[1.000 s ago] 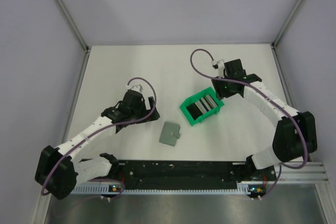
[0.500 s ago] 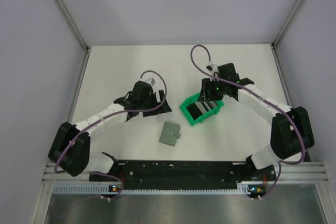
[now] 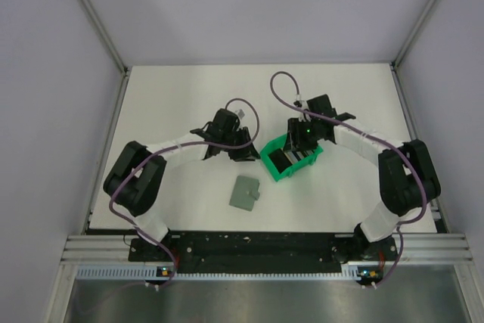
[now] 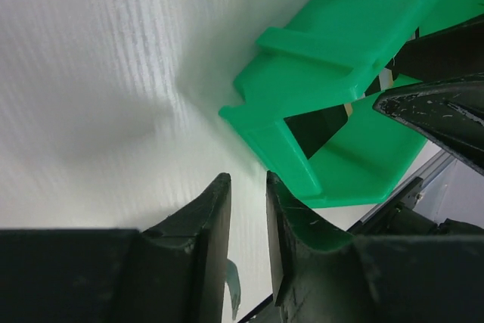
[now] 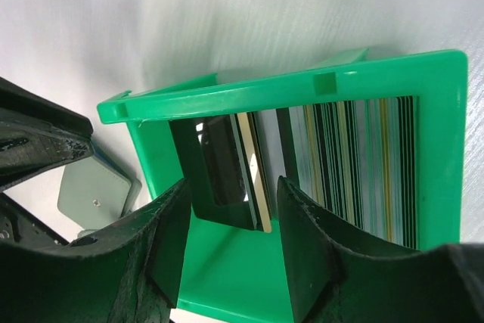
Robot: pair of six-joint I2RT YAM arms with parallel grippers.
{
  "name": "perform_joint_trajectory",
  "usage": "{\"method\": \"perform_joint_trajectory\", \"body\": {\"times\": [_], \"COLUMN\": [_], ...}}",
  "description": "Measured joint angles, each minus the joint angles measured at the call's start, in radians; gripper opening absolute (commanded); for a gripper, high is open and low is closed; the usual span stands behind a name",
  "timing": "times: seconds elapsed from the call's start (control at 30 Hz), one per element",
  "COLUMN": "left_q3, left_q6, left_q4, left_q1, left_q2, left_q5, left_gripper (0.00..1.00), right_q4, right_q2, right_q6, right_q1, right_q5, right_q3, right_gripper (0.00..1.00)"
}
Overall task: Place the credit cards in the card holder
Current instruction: Pick up the credit card from the storage box.
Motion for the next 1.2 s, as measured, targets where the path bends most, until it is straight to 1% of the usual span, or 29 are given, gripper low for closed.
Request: {"method": "perform_joint_trajectory", "body": {"times": [0.1, 0.17, 0.2, 0.6, 1.0, 1.2], "left_q3": [0.017, 0.021, 0.023, 0.043, 0.062, 0.062], "left_q6": [-0.015, -0.022, -0.026, -0.052, -0.063, -0.063], "left_q4": [0.024, 0.029, 0.034, 0.051, 0.063, 0.054], "left_q1": [-0.014, -0.021, -0.024, -0.052, -0.063, -0.063], "left_q2": [0.036, 0.052, 0.061, 0.140, 0.175, 0.175], "left_q5": [0.006, 0.012, 0.014, 0.018, 0.024, 0.023], "left_gripper": [0.20, 0.13, 0.12, 0.09, 0.06, 0.05], "right_q4": [-0.005, -0.005, -0.006, -0.053, -0.061, -0.058], "right_q2": [0.006, 0.010, 0.014, 0.116, 0.126, 0.117], "right_q6": [0.000, -0.002, -0.003, 0.002, 0.005, 0.026], "right_q1": [0.000, 0.002, 0.004, 0.047, 0.047, 0.046], "right_q5": [0.015, 0.021, 0.028, 0.074, -0.010, -0.046], "right_q3": [0.000, 0.001, 0.002, 0.048, 0.049, 0.049], "right_gripper": [0.49, 0.50, 0.50, 0.50, 0.43, 0.42]}}
